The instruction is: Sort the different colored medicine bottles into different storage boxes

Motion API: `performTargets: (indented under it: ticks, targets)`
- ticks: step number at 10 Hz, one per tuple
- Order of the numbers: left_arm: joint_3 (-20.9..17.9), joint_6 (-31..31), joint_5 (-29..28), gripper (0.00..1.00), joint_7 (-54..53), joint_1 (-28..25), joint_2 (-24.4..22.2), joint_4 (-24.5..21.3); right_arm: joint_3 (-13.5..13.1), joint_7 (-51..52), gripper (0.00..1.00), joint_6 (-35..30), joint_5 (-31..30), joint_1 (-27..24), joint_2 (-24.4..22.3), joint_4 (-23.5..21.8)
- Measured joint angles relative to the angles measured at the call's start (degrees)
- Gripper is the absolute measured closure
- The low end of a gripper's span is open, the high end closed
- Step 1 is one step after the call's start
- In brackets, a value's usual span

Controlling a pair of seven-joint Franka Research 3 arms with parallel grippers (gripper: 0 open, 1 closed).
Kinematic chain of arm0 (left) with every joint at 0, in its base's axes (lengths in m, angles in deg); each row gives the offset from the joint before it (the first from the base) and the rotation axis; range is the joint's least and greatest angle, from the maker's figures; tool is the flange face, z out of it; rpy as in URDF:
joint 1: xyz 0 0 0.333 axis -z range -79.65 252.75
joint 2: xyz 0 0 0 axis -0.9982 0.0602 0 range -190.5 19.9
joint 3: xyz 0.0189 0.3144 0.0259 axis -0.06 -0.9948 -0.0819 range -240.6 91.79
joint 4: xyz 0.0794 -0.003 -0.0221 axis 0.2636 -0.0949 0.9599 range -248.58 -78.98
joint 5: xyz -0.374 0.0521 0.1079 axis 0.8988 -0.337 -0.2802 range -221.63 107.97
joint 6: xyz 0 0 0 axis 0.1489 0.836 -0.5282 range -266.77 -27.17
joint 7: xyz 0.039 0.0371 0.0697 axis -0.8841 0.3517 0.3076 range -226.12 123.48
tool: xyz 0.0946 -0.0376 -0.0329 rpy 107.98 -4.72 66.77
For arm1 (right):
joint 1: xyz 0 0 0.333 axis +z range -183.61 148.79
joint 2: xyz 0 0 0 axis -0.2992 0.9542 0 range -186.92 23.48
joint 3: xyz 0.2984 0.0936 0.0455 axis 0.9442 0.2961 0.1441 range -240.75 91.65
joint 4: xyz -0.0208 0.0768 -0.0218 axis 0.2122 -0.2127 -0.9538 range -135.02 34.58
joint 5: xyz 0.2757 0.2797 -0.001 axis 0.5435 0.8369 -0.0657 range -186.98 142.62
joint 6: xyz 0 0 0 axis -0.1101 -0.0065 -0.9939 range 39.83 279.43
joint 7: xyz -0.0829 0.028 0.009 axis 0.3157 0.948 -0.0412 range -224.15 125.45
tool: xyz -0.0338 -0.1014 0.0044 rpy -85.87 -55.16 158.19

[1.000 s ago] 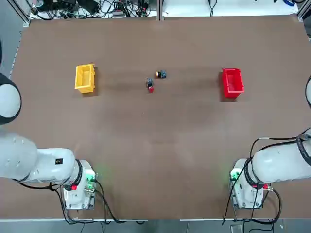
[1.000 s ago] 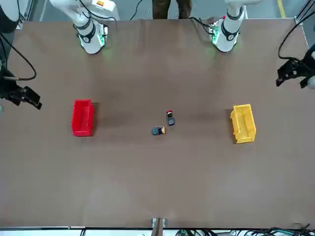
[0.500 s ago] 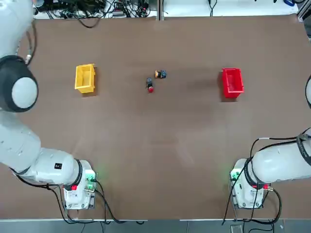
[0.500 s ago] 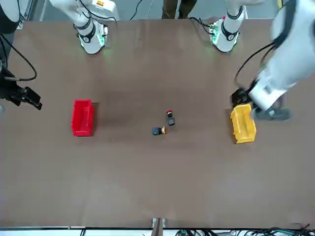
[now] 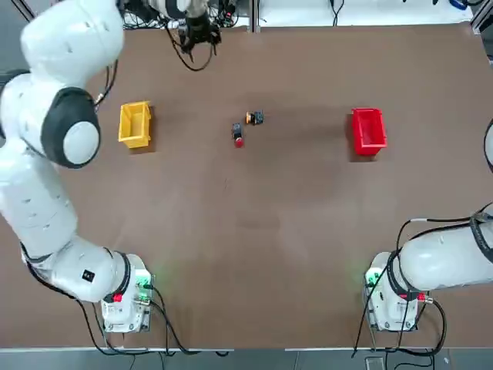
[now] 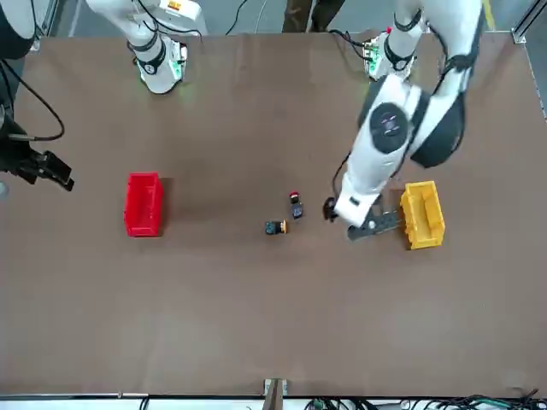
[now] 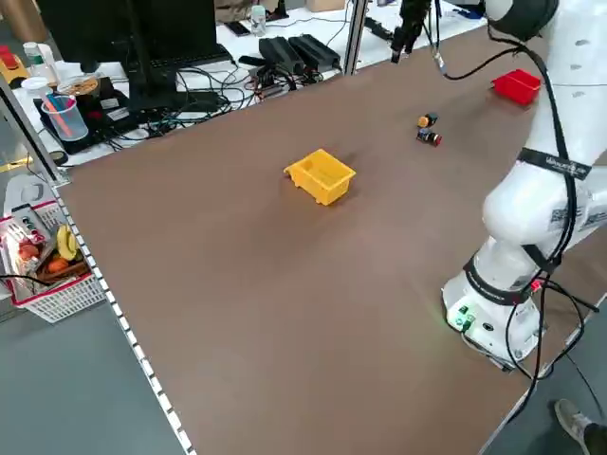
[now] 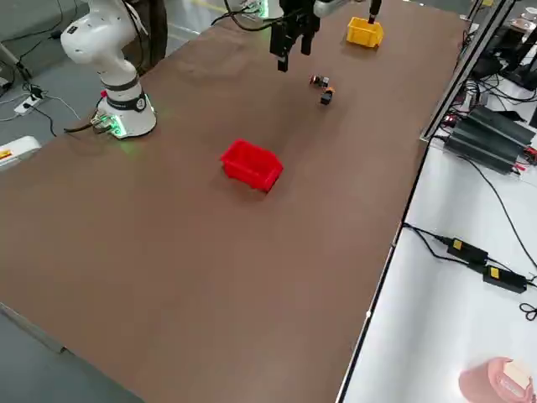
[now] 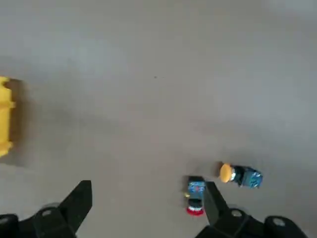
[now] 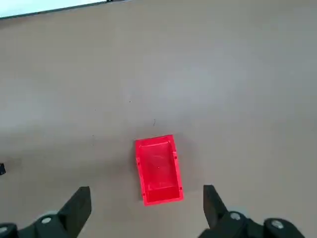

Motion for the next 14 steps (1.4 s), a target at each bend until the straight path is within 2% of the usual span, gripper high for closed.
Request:
performTargets:
  ticks: [2, 4, 5, 6, 10, 14]
  targets:
    - [-1.1, -0.8, -1.3, 0.0, 14.2, 4.5, 7.5, 6.5, 0.0, 0.0, 0.0, 0.0, 0.0, 0.7, 0.0, 0.0]
    - [-6.9, -5.4, -2.0, 0.0, 32.1, 13.0, 13.1, 10.0, 0.1, 0.0, 0.0, 0.1, 0.0, 2.2, 0.2, -0.1]
    - [-9.0, -6.4, -2.0, 0.0, 41.0, 16.5, 15.5, 11.7, 0.1, 0.0, 0.0, 0.6, 0.0, 3.2, 0.6, -0.1]
    - [-9.4, -6.5, -1.9, 0.0, 49.4, 18.1, 17.4, 13.1, 0.2, 0.0, 0.0, 1.3, 0.0, 4.2, 1.2, -0.2]
    - [-9.6, -6.5, 4.8, 0.0, 70.0, 19.0, 21.6, 14.2, 0.2, 0.6, 0.0, 5.6, 0.0, 6.2, 3.7, -1.8]
    - [-9.6, -8.7, 5.0, 0.01, 80.8, 22.3, 24.7, 14.3, 0.2, 0.8, 0.0, 5.9, 0.0, 6.6, 3.9, -2.5]
